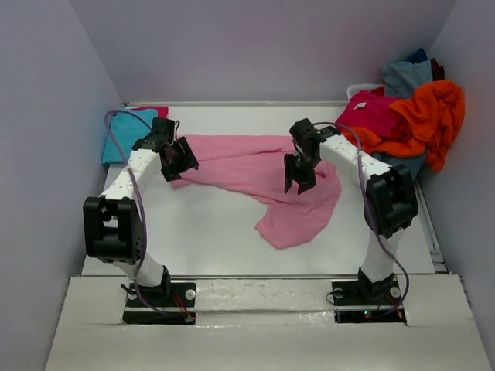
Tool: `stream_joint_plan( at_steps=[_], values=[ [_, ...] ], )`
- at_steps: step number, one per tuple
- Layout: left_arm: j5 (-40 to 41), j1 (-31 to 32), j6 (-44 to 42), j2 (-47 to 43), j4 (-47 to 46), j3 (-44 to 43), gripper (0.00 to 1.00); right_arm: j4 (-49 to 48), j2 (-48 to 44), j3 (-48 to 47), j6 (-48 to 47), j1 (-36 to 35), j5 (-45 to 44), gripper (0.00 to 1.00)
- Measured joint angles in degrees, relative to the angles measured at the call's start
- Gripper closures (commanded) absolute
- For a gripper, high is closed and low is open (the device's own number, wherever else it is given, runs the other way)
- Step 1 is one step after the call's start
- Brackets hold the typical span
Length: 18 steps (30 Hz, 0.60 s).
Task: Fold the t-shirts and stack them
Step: Smooth out the 1/3-folded T-shirt at the center of the board.
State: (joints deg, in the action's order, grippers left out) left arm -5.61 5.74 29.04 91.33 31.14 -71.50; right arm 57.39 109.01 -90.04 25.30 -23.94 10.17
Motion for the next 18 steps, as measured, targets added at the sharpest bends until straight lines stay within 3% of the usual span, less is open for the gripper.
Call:
stream_joint_plan(
  at_steps=[9,18],
  values=[
    [-0.96,0.26,1.62,-3.85,-1.40,7.43,0.26,-0.74,-4.13,8.52,3.10,-7.80,2.16,0.47],
    [-3.87,-1.09,2.58,-4.83,-3.85,9.31,0.26,-2.16,-4.48,9.53,4.50,-12.26,3.82,0.47]
  ],
)
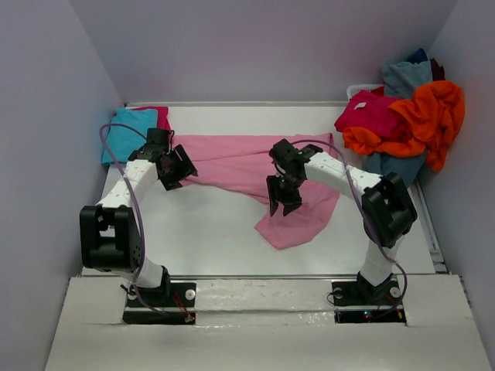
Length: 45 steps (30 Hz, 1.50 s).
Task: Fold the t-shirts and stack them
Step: Smooth out the 1/3-folded T-shirt at the center of the board.
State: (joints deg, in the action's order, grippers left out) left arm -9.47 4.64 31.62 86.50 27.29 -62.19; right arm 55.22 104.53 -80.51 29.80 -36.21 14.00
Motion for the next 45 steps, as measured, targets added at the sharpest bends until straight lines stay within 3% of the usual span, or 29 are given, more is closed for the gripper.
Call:
stream_joint_plan(
  at_steps=[13,45],
  values=[
    [-1.46,-4.11,-0.87,0.94,-1.36,-0.07,0.26,-1.33,5.77,-3.45,2.14,-11.91,0.83,0.48],
    [-5.35,-5.90,-3.28,1.77,-1.99,-0.83,0.26,-8.83,12.00,-5.01,4.37,-12.28,-0.81,0.50]
  ],
)
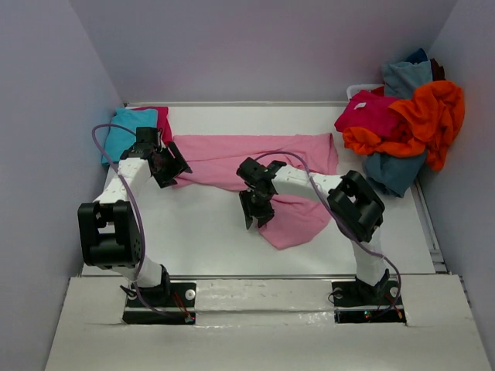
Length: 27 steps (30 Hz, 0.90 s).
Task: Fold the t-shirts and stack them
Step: Smooth out the 1/3-folded T-shirt at the center of the board.
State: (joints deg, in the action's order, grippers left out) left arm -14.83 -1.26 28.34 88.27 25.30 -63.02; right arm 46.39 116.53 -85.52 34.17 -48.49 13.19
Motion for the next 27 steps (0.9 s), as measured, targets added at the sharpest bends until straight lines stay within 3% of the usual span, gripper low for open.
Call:
stream_joint_plan(
  at_steps=[13,27],
  values=[
    [-0.24,-0.35,-0.46,1.90,-0.20,-0.85,0.26,1.29,-6.23,1.38,1.46,0.00,-3.06,0.49],
    [-1.07,-0.35,-1.33,1.90,-0.20,-0.85,0.26,-6.73,-6.38,8.28,0.26,0.00,4.11,0.49]
  ],
)
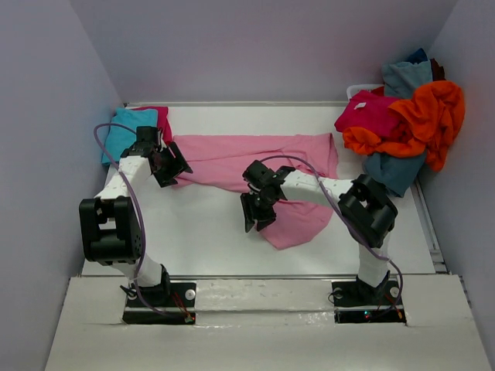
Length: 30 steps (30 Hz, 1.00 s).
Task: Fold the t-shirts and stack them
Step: Smooth out the 1/3-folded T-shirt at the center of the board.
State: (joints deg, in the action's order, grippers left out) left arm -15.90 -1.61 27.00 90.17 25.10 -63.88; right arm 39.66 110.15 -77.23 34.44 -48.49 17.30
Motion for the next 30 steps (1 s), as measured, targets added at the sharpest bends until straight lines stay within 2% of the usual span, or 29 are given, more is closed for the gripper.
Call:
stream_joint_plan(
  at_steps=[5,10,16,30],
  values=[
    [-0.17,0.00,-0.15,0.00,0.02,-0.02,0.26,0.76,-0.15,-0.44,-0.55,0.00,-1.20,0.50],
    [-0.17,0.00,-0.20,0.00,0.02,-0.02,0.26,7.58,0.07,-5.46,-0.57,-0.02,-10.05,0.50],
    [-0.17,0.00,-0.22,0.11,0.02,-0.02,0.26,10.56,0.11,-5.84,-0.59,0.00,-16.83,0.50],
    [-0.20,0.00,-0.63,0.61,0.02,-0.02,0.26,9.81,1.75,-3.63,-1.62,-0.02,-17.53,0.50]
  ],
)
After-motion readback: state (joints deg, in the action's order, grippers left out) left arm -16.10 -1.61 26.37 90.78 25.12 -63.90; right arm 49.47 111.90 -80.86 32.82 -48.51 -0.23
